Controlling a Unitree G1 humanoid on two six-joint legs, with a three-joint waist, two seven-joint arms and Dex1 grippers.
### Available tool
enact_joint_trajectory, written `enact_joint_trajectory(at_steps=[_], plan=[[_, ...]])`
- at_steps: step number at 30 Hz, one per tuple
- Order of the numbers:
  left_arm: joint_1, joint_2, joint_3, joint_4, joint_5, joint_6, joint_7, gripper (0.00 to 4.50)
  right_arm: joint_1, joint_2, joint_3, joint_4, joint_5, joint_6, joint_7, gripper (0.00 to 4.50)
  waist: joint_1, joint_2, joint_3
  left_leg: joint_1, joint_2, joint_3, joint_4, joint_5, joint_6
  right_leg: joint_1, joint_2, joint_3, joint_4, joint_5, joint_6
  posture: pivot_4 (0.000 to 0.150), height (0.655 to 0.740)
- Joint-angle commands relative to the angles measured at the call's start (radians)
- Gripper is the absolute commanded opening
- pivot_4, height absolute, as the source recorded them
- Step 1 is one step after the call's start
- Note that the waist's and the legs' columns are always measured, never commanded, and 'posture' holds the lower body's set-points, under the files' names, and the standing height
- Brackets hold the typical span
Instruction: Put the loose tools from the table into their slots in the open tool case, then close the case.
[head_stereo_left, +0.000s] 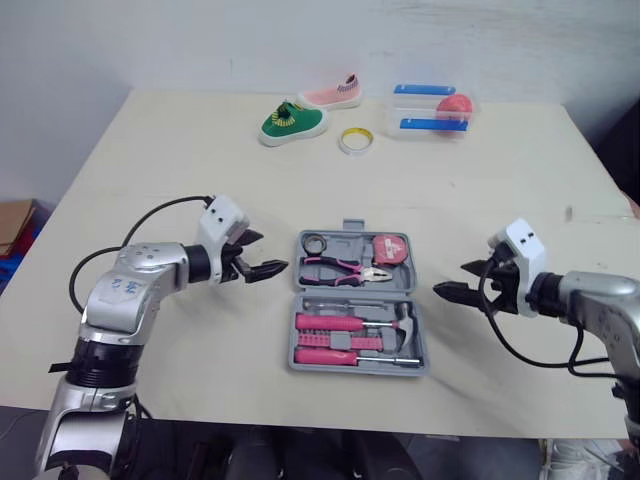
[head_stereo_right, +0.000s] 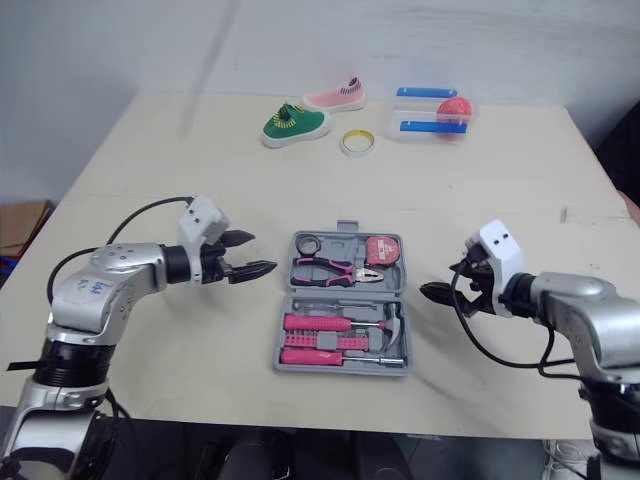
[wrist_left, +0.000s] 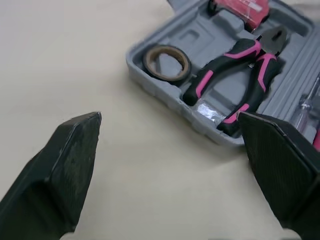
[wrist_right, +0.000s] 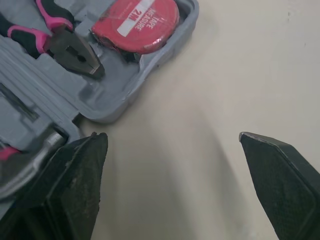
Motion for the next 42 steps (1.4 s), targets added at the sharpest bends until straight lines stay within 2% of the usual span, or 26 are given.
enact_joint_trajectory(at_steps=[1, 3, 7, 15, 22, 25, 26, 29, 31, 34, 36, 37, 40, 42], plan=[[-0.05, -0.026, -0.032, -0.05, 0.013, 0.155, 0.096, 4.44, -0.129, 0.059, -0.021, 0.017, 0.033, 0.259, -0.116, 4.5, -0.001, -0.001, 0.0, -0.001, 0.0, 0.0, 0.0, 0.0, 0.0, -0.001, 0.0, 0.001, 0.001, 0.0, 0.0, 0.15, 0.74], [-0.073, -0.074, -0.014, -0.044, -0.012, 0.231, 0.132, 4.44, -0.198, 0.099, -0.016, 0.058, 0.001, 0.339, -0.182, 4.5, 0.002, -0.001, 0.0, -0.003, 0.0, 0.001, 0.0, 0.001, -0.001, -0.005, 0.0, 0.002, 0.002, 0.0, 0.0, 0.15, 0.74], [-0.099, -0.122, -0.024, 0.005, 0.02, 0.244, 0.199, 4.44, -0.285, 0.161, 0.009, 0.113, -0.031, 0.403, -0.256, 4.5, 0.004, -0.001, 0.0, -0.013, -0.001, 0.002, 0.001, 0.003, -0.001, -0.017, 0.0, 0.001, 0.005, 0.0, 0.0, 0.15, 0.74], [-0.15, -0.185, -0.027, 0.072, 0.058, 0.237, 0.306, 4.44, -0.36, 0.247, 0.021, 0.177, -0.071, 0.459, -0.363, 4.5, 0.002, -0.001, 0.0, -0.014, -0.002, 0.004, 0.001, 0.003, -0.001, -0.018, 0.0, 0.0, 0.006, 0.0, 0.0, 0.15, 0.74], [-0.14, -0.184, -0.057, 0.066, 0.051, 0.281, 0.3, 4.44, -0.359, 0.294, 0.028, 0.212, -0.092, 0.46, -0.415, 4.5, -0.001, -0.001, 0.0, -0.013, -0.003, 0.005, 0.002, 0.004, -0.001, -0.018, 0.001, -0.002, 0.007, 0.001, 0.001, 0.15, 0.74], [-0.142, -0.178, -0.085, 0.067, 0.046, 0.291, 0.285, 3.64, -0.349, 0.313, 0.026, 0.229, -0.074, 0.46, -0.431, 4.5, -0.001, -0.001, 0.0, -0.011, -0.003, 0.005, 0.003, 0.005, -0.001, -0.016, 0.001, -0.003, 0.008, 0.001, 0.001, 0.15, 0.74], [-0.144, -0.176, -0.09, 0.066, 0.045, 0.292, 0.281, 3.22, -0.348, 0.318, 0.022, 0.231, -0.068, 0.46, -0.436, 4.5, -0.001, -0.002, -0.001, -0.01, -0.003, 0.005, 0.002, 0.005, -0.001, -0.016, 0.001, -0.003, 0.008, 0.002, 0.001, 0.15, 0.74], [-0.15, -0.184, -0.091, 0.057, 0.035, 0.293, 0.272, 1.8, -0.351, 0.352, -0.017, 0.232, -0.048, 0.46, -0.454, 3.6, -0.003, -0.003, -0.001, -0.01, -0.003, 0.006, 0.002, 0.006, -0.001, -0.016, 0.001, -0.004, 0.008, 0.003, 0.001, 0.15, 0.74], [-0.153, -0.201, -0.074, 0.051, 0.023, 0.301, 0.275, 0.88, -0.357, 0.368, -0.042, 0.227, -0.044, 0.46, -0.47, 2.61, -0.008, -0.003, -0.001, -0.009, -0.003, 0.006, 0.002, 0.006, -0.001, -0.016, 0.001, -0.004, 0.008, 0.003, 0.001, 0.15, 0.74], [-0.158, -0.234, -0.027, 0.041, 0.001, 0.318, 0.289, 0.01, -0.366, 0.382, -0.084, 0.216, -0.023, 0.46, -0.491, 1.18, -0.012, -0.003, -0.001, -0.009, -0.003, 0.006, 0.001, 0.008, -0.001, -0.016, 0.001, -0.003, 0.009, 0.004, 0.001, 0.15, 0.74], [-0.151, -0.24, -0.012, 0.033, 0.0, 0.316, 0.292, 0.0, -0.363, 0.382, -0.095, 0.195, -0.01, 0.46, -0.493, 0.18, -0.013, -0.003, -0.001, -0.009, -0.004, 0.005, 0.001, 0.009, 0.0, -0.016, 0.001, -0.003, 0.01, 0.004, 0.001, 0.15, 0.74], [-0.143, -0.244, 0.002, 0.026, -0.004, 0.313, 0.293, 0.0, -0.358, 0.383, -0.107, 0.168, 0.001, 0.46, -0.485, 0.04, -0.013, -0.003, -0.001, -0.009, -0.004, 0.006, 0.001, 0.009, 0.0, -0.016, 0.001, -0.003, 0.01, 0.005, 0.002, 0.15, 0.74], [-0.124, -0.252, 0.029, 0.011, -0.015, 0.275, 0.284, 0.0, -0.347, 0.381, -0.128, 0.098, 0.018, 0.46, -0.46, 0.04, -0.014, -0.003, -0.001, -0.009, -0.004, 0.006, 0.001, 0.01, 0.001, -0.016, 0.0, -0.003, 0.01, 0.005, 0.003, 0.15, 0.74], [-0.106, -0.255, 0.04, -0.006, -0.023, 0.222, 0.269, 0.0, -0.314, 0.354, -0.105, 0.032, 0.026, 0.366, -0.418, 0.04, -0.013, -0.002, -0.001, -0.012, -0.004, 0.005, 0.0, 0.01, 0.001, -0.018, 0.0, -0.003, 0.009, 0.005, 0.003, 0.15, 0.74]])
